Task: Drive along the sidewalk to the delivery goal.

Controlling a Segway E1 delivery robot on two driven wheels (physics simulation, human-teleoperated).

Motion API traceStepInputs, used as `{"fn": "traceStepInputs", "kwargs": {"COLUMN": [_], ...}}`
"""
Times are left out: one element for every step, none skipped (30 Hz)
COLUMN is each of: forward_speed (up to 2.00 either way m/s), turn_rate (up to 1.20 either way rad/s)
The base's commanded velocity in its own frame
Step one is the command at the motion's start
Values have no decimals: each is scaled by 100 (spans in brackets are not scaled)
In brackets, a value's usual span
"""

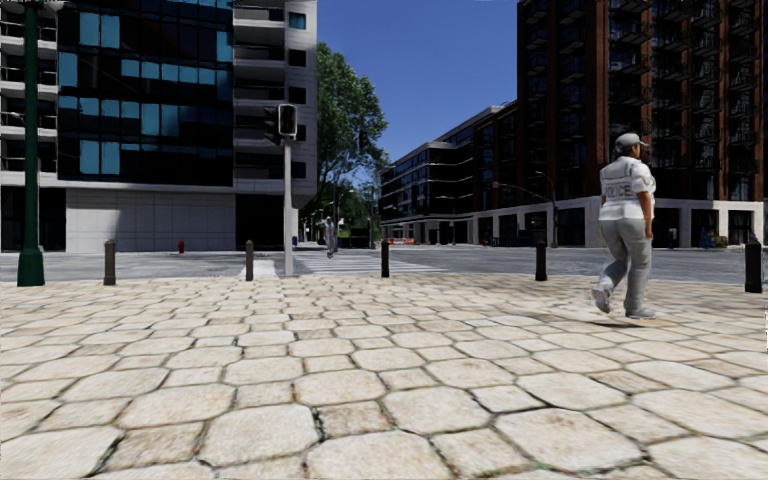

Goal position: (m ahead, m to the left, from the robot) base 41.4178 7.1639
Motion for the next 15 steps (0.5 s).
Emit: {"fn": "traceStepInputs", "kwargs": {"forward_speed": [150, 150, 150, 150, 150, 149, 149, 149, 149, 149, 149, 149, 149, 149, 149], "turn_rate": [-100, -100, -100, -92, -16, -5, 0, 0, 0, 0, 0, 0, 0, 0, 0]}}
